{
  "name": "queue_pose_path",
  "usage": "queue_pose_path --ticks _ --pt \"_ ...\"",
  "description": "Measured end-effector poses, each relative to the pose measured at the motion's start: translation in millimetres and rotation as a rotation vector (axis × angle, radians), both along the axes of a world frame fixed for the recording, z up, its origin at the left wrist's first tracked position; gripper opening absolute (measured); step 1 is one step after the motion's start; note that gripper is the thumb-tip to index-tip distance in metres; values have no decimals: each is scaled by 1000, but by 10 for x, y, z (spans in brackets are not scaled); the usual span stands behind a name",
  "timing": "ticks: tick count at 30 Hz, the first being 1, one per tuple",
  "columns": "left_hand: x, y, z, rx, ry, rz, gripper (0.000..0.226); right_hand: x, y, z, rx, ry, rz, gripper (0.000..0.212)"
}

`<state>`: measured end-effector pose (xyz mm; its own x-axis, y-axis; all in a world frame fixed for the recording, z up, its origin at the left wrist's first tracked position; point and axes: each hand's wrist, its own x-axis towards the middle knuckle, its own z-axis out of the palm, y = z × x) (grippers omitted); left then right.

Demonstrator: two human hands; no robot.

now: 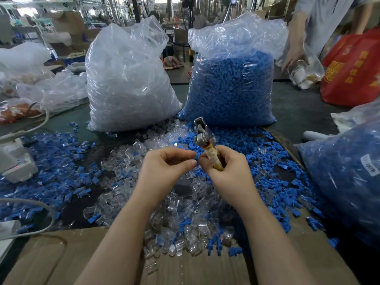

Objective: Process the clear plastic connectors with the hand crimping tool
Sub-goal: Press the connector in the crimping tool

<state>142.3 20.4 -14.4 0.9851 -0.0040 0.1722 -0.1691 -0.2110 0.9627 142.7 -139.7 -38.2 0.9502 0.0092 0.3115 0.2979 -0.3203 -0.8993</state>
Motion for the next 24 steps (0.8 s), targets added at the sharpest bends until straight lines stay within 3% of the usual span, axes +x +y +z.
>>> queue_pose_path --ticks 16,24 --pt "0 -26 16 37 0 -5 15 20 -8 -18 -181 10 -34 19" --pt "18 -28 -27 1 -29 26 21 22 -2 -24 -151 38 -18 13"
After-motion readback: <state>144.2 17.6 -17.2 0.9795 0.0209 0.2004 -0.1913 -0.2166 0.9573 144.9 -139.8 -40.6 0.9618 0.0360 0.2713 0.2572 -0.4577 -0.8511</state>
